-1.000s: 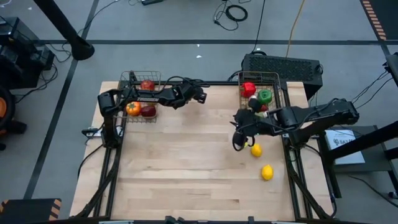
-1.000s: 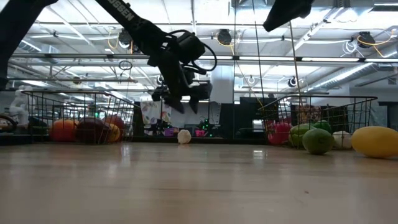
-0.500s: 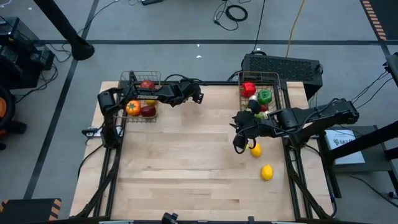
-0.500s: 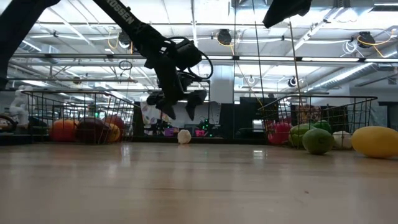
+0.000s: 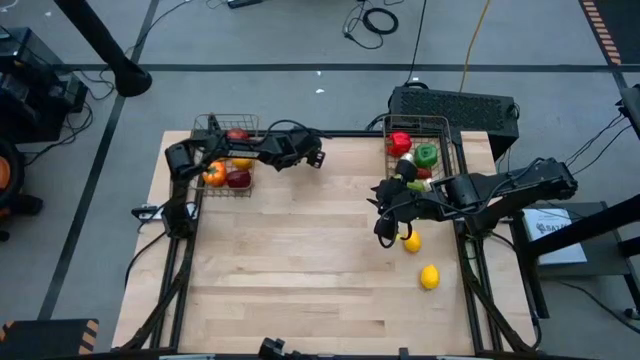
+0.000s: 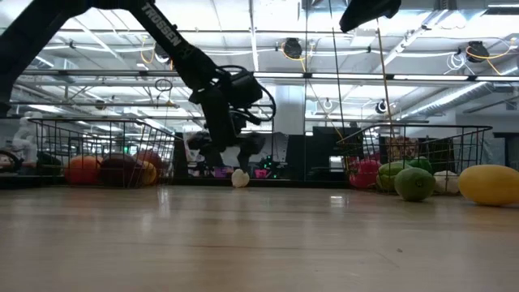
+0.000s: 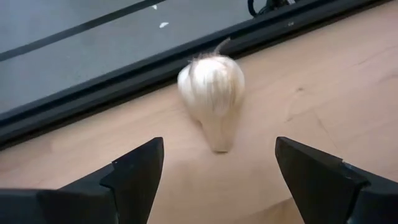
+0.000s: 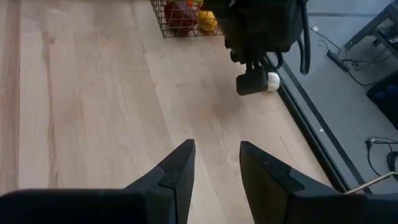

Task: Sort produce into baskets
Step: Put the garlic into the right wire basket

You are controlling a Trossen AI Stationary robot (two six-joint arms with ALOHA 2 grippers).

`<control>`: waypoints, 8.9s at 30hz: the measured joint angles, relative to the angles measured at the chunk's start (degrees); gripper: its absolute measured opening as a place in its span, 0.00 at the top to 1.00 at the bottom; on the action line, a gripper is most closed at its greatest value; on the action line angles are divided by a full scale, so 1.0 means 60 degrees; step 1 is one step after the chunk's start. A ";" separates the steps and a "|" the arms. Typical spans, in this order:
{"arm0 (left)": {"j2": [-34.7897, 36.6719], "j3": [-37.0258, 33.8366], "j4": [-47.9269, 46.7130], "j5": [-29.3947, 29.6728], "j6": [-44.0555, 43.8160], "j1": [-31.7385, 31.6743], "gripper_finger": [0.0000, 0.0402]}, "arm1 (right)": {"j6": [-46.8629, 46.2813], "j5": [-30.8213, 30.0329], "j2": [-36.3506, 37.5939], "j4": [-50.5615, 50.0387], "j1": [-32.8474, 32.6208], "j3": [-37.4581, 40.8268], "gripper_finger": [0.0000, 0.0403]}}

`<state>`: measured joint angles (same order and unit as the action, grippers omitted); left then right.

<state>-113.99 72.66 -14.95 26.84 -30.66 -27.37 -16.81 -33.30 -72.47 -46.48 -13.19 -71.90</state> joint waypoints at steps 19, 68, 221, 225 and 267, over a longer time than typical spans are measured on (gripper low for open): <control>-0.0510 -0.0004 0.0494 -0.0089 -0.0341 -0.0091 0.22 | 0.0064 0.0007 0.0000 -0.0011 -0.0007 0.0000 0.71; 0.5343 -0.0159 -0.3973 0.4217 0.3569 0.3321 0.27 | 0.4484 0.1610 -0.1309 0.7048 0.4281 0.2217 0.71; 0.1149 -0.1461 0.2001 -0.0781 0.2913 0.0125 0.27 | -0.1131 0.1250 -0.4881 -0.6863 0.3526 -1.0426 0.44; 0.0664 -0.0932 0.1327 -0.0669 0.2209 0.0141 0.27 | -0.1131 0.1249 -0.4917 -0.6859 0.3072 -1.0426 0.44; -0.0237 -0.0539 0.1360 -0.1291 0.1676 -0.0592 0.27 | -0.0475 0.1228 -0.4962 -0.6280 0.2368 -1.0422 0.44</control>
<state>-115.42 69.43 -6.79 19.09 -20.60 -30.92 -19.66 -25.93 -102.24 -84.16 1.02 -134.43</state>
